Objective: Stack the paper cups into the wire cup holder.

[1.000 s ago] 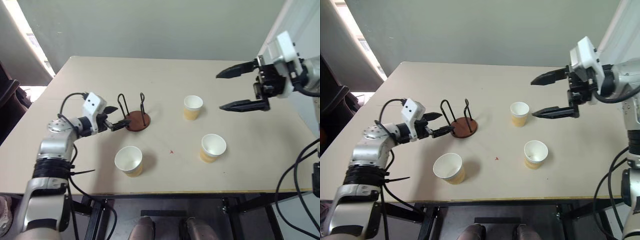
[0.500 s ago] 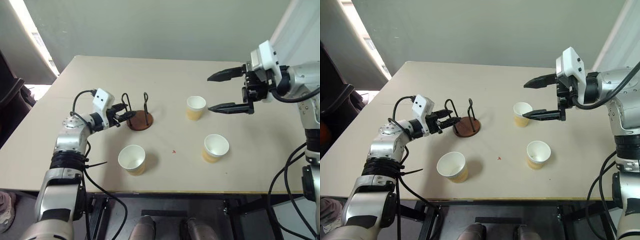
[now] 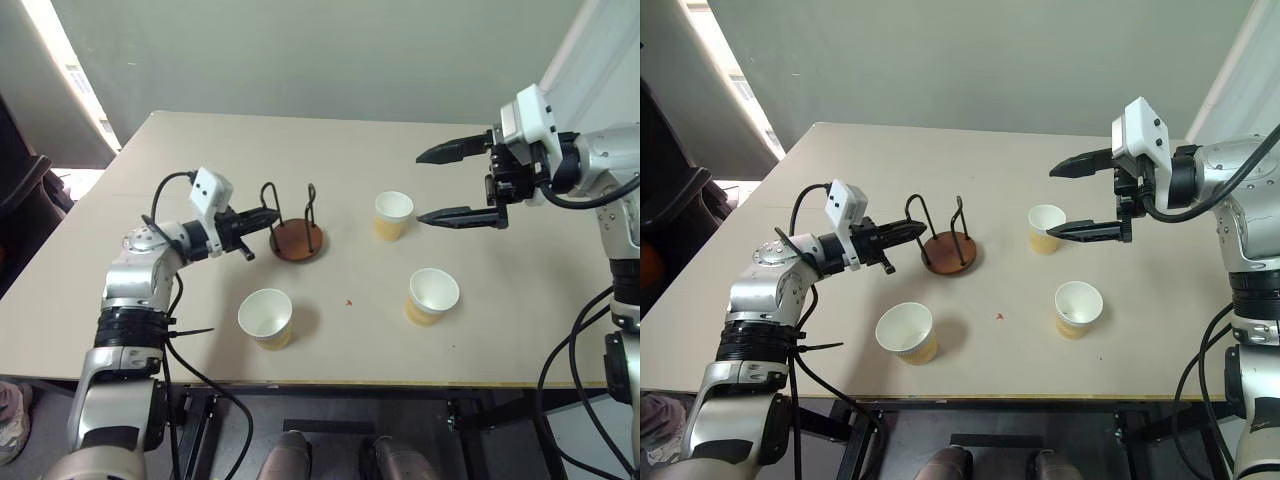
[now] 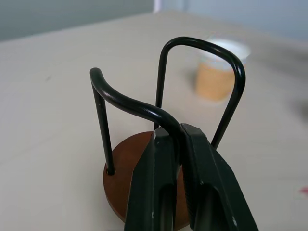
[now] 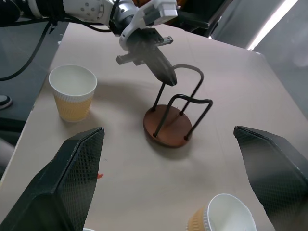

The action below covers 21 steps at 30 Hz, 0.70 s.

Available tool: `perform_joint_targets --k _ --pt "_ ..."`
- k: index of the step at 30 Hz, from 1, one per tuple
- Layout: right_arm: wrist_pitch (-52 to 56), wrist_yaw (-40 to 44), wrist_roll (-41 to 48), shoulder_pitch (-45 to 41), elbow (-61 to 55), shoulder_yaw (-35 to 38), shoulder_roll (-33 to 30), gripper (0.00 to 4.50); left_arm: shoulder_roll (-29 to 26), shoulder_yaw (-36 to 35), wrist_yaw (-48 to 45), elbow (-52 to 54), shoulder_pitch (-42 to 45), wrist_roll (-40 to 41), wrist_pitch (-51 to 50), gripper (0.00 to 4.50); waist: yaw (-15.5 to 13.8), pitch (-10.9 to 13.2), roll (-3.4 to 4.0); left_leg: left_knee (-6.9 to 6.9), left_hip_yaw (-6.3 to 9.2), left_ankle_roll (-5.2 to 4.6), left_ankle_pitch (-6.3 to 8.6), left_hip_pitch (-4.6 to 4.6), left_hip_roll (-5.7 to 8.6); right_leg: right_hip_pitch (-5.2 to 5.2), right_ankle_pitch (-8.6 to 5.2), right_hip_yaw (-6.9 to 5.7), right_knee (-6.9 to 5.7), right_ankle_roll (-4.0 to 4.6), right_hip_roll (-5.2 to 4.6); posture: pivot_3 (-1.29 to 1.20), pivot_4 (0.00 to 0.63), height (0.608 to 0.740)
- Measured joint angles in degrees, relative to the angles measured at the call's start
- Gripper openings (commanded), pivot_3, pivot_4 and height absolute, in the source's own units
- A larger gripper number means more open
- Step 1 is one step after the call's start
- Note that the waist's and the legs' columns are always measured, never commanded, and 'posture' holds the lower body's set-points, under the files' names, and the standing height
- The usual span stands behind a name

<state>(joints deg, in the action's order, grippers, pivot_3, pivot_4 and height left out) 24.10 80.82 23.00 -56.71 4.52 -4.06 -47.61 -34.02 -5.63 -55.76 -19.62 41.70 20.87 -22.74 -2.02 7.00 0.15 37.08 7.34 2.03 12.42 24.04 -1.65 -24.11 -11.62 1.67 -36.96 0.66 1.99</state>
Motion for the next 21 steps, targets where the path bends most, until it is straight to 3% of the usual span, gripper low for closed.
perform_joint_targets --k 5,9,16,21 --pt "-0.1 0.0 -0.2 0.1 0.2 0.0 -0.1 4.50 0.3 2.4 3.5 8.8 0.4 0.0 -7.1 0.03 0.0 0.0 -0.01 0.00 -0.03 0.00 0.00 0.00 0.00 0.01 0.01 0.00 0.03 -0.01 0.00 0.00 0.150 0.740" --pt "0.0 0.0 -0.2 1.3 -0.4 0.1 -0.9 4.50 0.5 4.4 7.6 21.5 0.3 2.0 -19.1 0.03 0.0 0.0 -0.02 0.02 -0.07 0.04 -0.02 -0.01 0.03 0.09 0.02 0.00 0.10 -0.06 0.00 0.00 0.150 0.740" --pt "0.6 0.1 0.1 2.7 -1.9 0.2 -1.6 4.50 8.7 8.1 22.5 41.6 -1.7 5.8 -43.9 0.03 -0.1 0.0 -0.03 0.11 -0.30 0.11 -0.08 -0.18 0.03 0.24 0.10 0.14 0.11 -0.21 -0.02 0.00 0.150 0.740" --pt "1.4 1.1 0.5 4.2 -2.9 0.2 -2.3 4.50 9.9 8.5 27.0 49.4 -4.7 9.0 -54.1 0.03 0.0 0.0 -0.04 0.09 -0.38 0.05 -0.05 -0.47 0.02 0.43 0.10 0.21 0.05 -0.20 0.01 0.00 0.150 0.740"
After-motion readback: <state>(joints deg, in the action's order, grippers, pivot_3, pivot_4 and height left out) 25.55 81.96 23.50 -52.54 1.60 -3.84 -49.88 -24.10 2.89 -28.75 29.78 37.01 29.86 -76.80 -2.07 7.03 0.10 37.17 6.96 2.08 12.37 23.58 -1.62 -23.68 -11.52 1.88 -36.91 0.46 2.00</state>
